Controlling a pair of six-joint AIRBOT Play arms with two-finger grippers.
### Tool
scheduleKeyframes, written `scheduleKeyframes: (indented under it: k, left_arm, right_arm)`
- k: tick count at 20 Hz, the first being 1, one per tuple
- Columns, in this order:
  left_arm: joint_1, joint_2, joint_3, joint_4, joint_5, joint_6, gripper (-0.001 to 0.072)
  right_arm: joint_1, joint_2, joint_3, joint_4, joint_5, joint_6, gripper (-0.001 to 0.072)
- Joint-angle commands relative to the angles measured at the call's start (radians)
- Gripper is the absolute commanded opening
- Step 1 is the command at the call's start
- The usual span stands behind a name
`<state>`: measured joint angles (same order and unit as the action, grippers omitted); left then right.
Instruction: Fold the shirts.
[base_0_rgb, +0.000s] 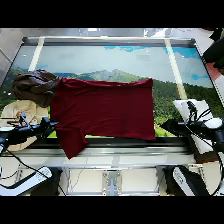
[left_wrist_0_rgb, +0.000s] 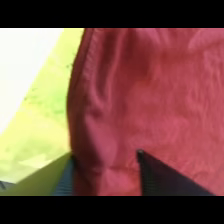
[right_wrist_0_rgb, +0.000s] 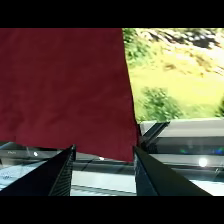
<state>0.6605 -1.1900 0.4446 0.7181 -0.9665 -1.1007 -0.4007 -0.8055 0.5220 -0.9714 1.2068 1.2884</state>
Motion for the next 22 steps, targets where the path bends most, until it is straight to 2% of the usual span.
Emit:
scheduleKeyframes:
  k: [1,2,5,7,9,10,12,14,19,22]
  left_arm:
    - [0.0,-0.028,-0.001,-0.018,-0.005,0.039,0.0207]
    - [0.0,-0.028,-0.001,-0.018,-0.015,0.07,0.0025]
    - [0.0,-0.028,0.0,-0.024,-0.038,0.092,0.0017]
    - [0.0,-0.028,0.0,-0.024,-0.041,0.092,0.0017]
    - [0.0,-0.028,0.0,-0.024,-0.04,0.092,0.0017]
    - [0.0,-0.028,0.0,-0.024,-0.04,0.092,0.0017]
    - [0.0,-0.027,0.0,-0.025,-0.04,0.092,0.0017]
    - [0.0,-0.026,0.0,-0.042,-0.04,0.092,0.0017]
    - [0.0,-0.026,0.0,-0.076,-0.042,0.099,0.0016]
    - [0.0,-0.026,0.0,-0.076,-0.051,0.099,0.0017]
  right_arm:
    - [-0.001,0.081,0.0,-0.013,0.003,0.006,0.0407]
    - [-0.001,0.126,0.0,-0.059,0.004,0.029,0.0407]
    - [-0.029,0.277,-0.011,-0.288,0.005,0.205,0.0408]
    - [-0.082,0.329,-0.076,-0.29,0.019,0.299,0.0407]
    - [-0.128,0.296,-0.199,-0.121,0.06,0.286,0.0406]
    - [-0.134,0.26,-0.249,0.005,0.045,0.23,0.0407]
    - [-0.133,0.165,-0.283,0.223,-0.072,0.185,0.0408]
    - [-0.132,0.07,-0.283,0.347,-0.121,0.186,0.0409]
    - [-0.132,-0.057,-0.284,0.305,-0.014,0.199,0.0408]
    - [-0.132,-0.057,-0.284,0.194,0.055,0.284,0.0408]
